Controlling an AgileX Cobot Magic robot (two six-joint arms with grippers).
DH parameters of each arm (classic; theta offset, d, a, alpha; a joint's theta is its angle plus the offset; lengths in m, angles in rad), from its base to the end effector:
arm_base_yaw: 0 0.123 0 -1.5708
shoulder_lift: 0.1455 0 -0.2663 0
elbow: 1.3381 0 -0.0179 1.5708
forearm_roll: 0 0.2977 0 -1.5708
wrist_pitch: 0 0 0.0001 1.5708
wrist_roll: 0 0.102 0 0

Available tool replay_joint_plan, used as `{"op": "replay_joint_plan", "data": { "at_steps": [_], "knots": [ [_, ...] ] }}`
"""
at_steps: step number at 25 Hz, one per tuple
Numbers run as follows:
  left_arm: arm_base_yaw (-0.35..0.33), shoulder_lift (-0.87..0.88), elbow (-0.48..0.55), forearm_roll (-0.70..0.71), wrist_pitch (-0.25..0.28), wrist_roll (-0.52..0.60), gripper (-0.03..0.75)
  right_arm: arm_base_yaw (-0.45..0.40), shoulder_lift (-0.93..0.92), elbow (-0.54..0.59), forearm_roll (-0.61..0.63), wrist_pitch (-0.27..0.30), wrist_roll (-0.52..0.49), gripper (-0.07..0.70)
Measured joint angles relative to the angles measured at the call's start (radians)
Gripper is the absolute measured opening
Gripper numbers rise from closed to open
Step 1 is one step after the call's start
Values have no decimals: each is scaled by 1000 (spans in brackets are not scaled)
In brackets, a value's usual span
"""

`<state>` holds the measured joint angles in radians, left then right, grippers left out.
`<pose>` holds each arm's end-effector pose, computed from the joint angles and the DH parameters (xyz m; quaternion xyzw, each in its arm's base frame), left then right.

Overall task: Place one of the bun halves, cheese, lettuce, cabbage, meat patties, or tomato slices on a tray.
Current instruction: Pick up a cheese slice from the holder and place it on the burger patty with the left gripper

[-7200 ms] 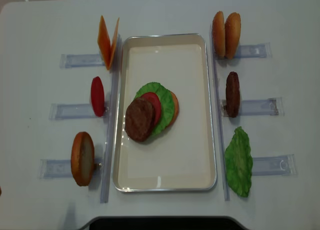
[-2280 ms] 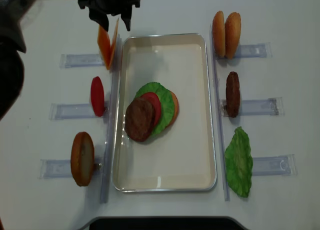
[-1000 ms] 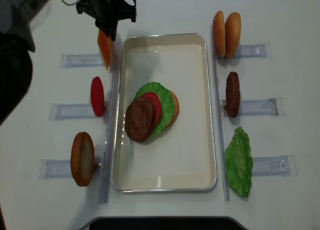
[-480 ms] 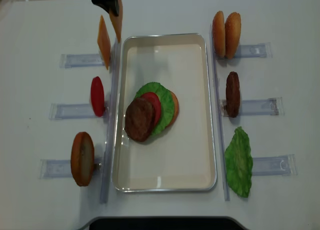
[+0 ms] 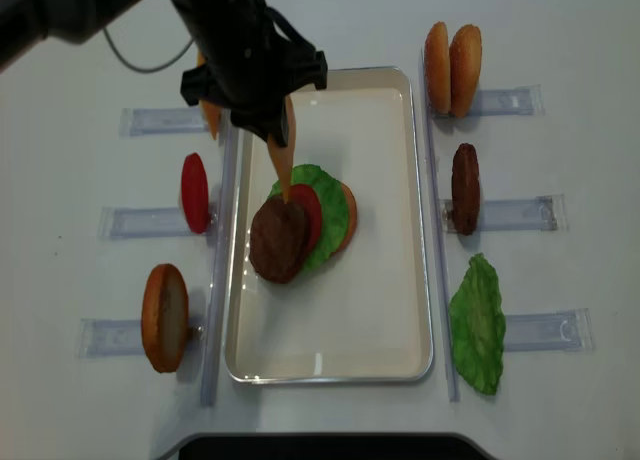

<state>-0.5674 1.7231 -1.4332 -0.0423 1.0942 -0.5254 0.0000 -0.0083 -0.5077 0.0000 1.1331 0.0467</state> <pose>0.3360 -0.2187 0.2370 0.0138 0.9903 -0.0880 0.1063 0.0592 0.0000 0.2914 0.0203 0.8674 0.0116 0.4971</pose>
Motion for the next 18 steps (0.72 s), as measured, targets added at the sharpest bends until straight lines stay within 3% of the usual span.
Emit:
{"op": "replay_joint_plan", "data": {
  "at_steps": [4, 10, 14, 18],
  "knots": [
    [0, -153, 183, -21, -89, -6, 29, 0, 0, 0, 0, 0, 0, 486],
    [0, -269, 344, -42, -231, 6, 29, 0, 0, 0, 0, 0, 0, 486],
    [24, -273, 455, -244, -385, 184, 29, 0, 0, 0, 0, 0, 0, 486],
    [105, -273, 555, -587, -489, 525, 29, 0, 0, 0, 0, 0, 0, 486]
  ]
}}
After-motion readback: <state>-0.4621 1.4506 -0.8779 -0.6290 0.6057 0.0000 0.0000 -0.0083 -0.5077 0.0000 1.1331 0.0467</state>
